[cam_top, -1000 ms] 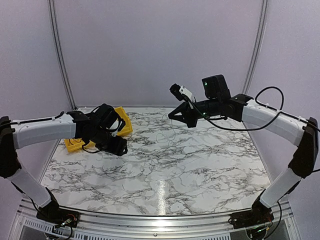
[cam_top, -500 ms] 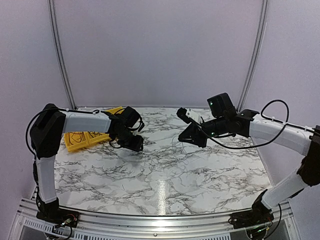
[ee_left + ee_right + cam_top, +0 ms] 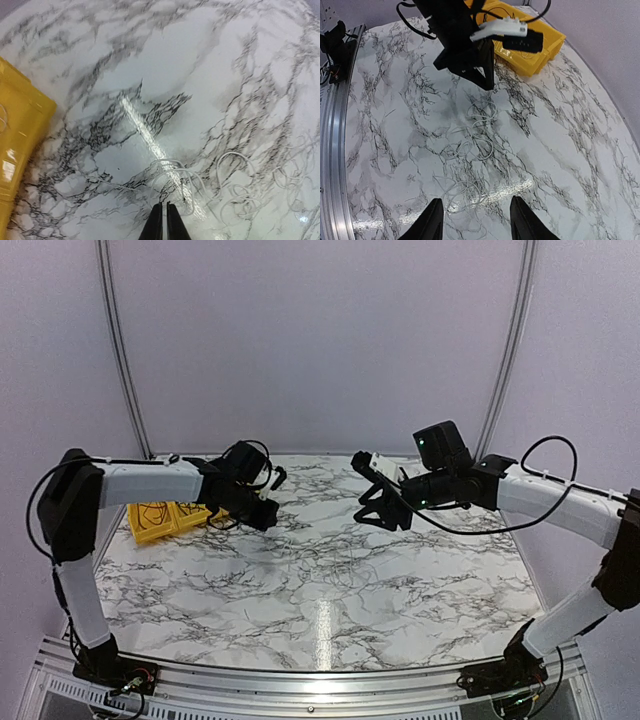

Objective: Untangle the cables

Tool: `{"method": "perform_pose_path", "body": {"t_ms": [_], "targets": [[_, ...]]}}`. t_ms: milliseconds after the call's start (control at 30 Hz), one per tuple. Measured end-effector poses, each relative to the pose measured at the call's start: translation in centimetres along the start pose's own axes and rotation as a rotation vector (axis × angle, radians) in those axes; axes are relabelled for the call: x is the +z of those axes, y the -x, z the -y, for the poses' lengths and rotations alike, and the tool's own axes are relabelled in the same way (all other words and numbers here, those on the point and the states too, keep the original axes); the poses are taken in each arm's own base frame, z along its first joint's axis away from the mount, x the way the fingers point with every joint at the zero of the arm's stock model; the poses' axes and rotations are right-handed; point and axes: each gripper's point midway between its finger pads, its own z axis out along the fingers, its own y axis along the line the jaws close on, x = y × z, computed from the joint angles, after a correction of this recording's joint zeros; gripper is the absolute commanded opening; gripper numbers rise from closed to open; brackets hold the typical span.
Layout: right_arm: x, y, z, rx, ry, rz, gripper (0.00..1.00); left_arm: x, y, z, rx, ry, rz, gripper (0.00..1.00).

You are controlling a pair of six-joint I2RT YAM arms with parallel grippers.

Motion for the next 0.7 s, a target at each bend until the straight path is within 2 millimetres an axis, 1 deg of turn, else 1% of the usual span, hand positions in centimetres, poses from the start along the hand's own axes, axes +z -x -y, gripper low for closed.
{"method": "perform_pose_path", "body": {"t_ms": [67,200,233,267,300,333,367,400,500,600,633,667,700], "targets": [[0.3,0.7,0.3,0.003,0.004,0.011,0.48,-3.7,2.3,0.8,0.022,-0.027,0.114,0.01],[1.2,2.5,0.7,0.018,0.028,0.043,0.5,-11.7,7.7,2.7,0.063,-0.093,0.381,0.0],[1.6,3.0,0.8,0.021,0.034,0.051,0.5,-13.0,8.5,3.0,0.068,-0.101,0.421,0.04],[1.8,3.3,0.9,0.021,0.038,0.056,0.5,-14.1,9.2,3.1,0.07,-0.106,0.46,0.1],[2.2,3.6,0.9,0.025,0.043,0.062,0.5,-14.8,9.6,3.2,0.07,-0.105,0.485,0.18],[2.7,3.9,0.9,0.031,0.049,0.067,0.5,-15.1,9.8,3.2,0.069,-0.103,0.495,0.28],[3.1,4.0,0.8,0.039,0.057,0.068,0.5,-15.0,9.9,3.1,0.055,-0.1,0.496,0.33],[3.5,4.0,0.7,0.048,0.063,0.068,0.5,-14.5,9.7,2.9,0.039,-0.095,0.485,0.36],[4.6,3.4,0.6,0.079,0.078,0.054,0.5,-11.7,8.4,2.0,-0.007,-0.072,0.407,0.4],[5.2,2.9,0.7,0.107,0.082,0.039,0.5,-7.5,6.2,1.3,-0.031,-0.055,0.296,0.41],[5.3,2.9,0.8,0.12,0.081,0.041,0.5,-3.6,3.7,0.7,-0.022,-0.041,0.184,0.42],[5.3,2.9,0.8,0.12,0.081,0.041,0.5,-3.4,3.5,0.6,-0.022,-0.04,0.178,0.42],[5.3,3.0,0.8,0.12,0.08,0.045,0.5,-2.3,2.6,0.5,-0.007,-0.04,0.14,0.42]]}}
